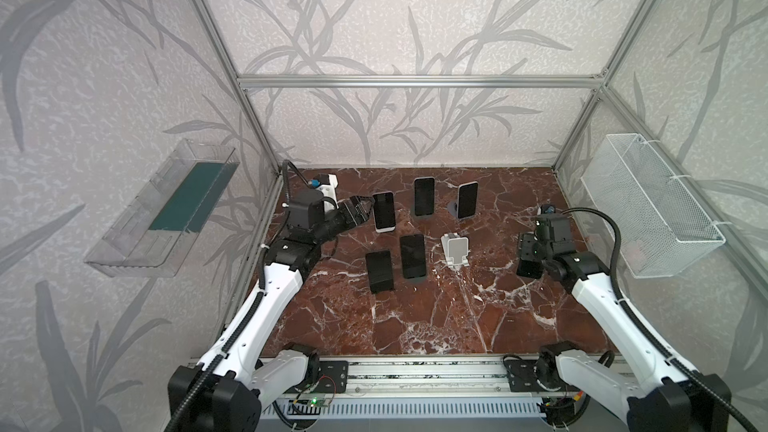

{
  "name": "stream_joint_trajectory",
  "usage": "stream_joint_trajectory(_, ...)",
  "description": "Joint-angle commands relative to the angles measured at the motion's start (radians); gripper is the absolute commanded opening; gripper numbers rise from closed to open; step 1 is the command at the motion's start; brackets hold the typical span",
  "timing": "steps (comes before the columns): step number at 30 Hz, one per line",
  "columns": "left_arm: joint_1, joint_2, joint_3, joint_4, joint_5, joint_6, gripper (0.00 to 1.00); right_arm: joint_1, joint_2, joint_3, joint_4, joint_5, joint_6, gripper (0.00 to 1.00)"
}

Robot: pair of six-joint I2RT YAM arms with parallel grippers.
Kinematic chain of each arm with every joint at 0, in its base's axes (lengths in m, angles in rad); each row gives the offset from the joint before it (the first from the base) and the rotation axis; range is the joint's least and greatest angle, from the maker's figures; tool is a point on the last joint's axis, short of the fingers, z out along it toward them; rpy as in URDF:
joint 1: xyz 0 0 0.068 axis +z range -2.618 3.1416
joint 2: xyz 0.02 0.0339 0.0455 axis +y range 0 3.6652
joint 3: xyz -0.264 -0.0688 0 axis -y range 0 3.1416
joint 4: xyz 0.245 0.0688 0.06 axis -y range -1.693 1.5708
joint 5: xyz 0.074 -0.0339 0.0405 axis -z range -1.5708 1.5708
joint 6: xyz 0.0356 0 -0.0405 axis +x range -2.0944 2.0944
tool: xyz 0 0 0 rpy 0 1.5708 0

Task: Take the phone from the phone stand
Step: 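Lift the teal phone up off the white stand with the right gripper, then lower the held teal phone flat onto the table nearer the robot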

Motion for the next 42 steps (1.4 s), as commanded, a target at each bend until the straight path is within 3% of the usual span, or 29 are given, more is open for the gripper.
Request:
stream_joint_trajectory(1, -0.005, -0.017, -0.009, 0.010, -0.006, 0.011, 0.82, -0.015, 0.048, 0.052, 0.057, 0.000, -0.042, 0.60)
stream_joint_trajectory(11, -0.007, -0.007, -0.019, 0.029, 0.009, -0.020, 0.82, -0.041, 0.217, 0.169, 0.221, 0.072, -0.244, 0.60)
stream_joint_trajectory(14, -0.007, 0.002, -0.016, 0.026, 0.006, -0.014, 0.82, -0.054, 0.267, 0.193, 0.237, 0.015, -0.259, 0.61)
stream_joint_trajectory(20, -0.007, 0.024, -0.015, 0.028, 0.023, -0.017, 0.82, -0.055, 0.371, 0.247, 0.130, -0.115, -0.206, 0.60)
stream_joint_trajectory(25, -0.007, 0.031, -0.016, 0.028, 0.020, -0.019, 0.82, -0.057, 0.433, 0.319, 0.009, -0.156, -0.147, 0.60)
stream_joint_trajectory(32, -0.007, 0.035, -0.015, 0.029, 0.027, -0.020, 0.82, -0.043, 0.392, 0.304, -0.145, -0.295, 0.007, 0.58)
stream_joint_trajectory(42, -0.007, 0.038, -0.020, 0.045, 0.047, -0.036, 0.82, 0.190, 0.307, 0.162, -0.277, -0.318, 0.165, 0.60)
